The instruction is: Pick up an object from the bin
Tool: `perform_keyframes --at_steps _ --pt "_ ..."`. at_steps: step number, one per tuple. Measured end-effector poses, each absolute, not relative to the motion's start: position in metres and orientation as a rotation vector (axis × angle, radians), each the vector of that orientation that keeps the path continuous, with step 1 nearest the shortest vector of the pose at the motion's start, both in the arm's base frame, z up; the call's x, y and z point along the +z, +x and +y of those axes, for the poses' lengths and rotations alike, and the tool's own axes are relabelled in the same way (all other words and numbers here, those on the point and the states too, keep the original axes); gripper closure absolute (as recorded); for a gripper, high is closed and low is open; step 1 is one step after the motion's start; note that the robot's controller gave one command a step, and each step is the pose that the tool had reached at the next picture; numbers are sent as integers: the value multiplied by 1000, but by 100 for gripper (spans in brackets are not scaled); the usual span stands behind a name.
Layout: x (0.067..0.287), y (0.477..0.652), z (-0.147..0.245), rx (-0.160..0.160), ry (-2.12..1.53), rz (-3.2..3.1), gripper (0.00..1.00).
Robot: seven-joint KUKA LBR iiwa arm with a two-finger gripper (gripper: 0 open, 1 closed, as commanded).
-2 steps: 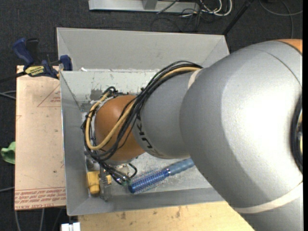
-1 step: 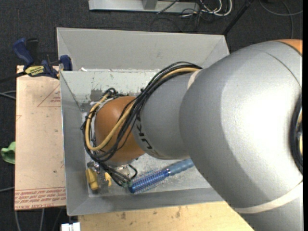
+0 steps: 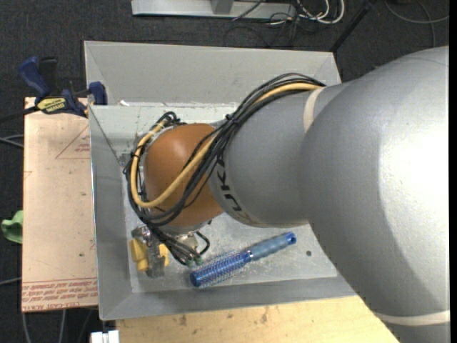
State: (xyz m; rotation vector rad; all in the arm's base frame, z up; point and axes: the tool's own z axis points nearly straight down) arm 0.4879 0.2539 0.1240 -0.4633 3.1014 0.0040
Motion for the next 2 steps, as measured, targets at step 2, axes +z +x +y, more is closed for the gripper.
perform_keyframes --at_steps 2 --pt "151 489 255 3 -462 3103 100"
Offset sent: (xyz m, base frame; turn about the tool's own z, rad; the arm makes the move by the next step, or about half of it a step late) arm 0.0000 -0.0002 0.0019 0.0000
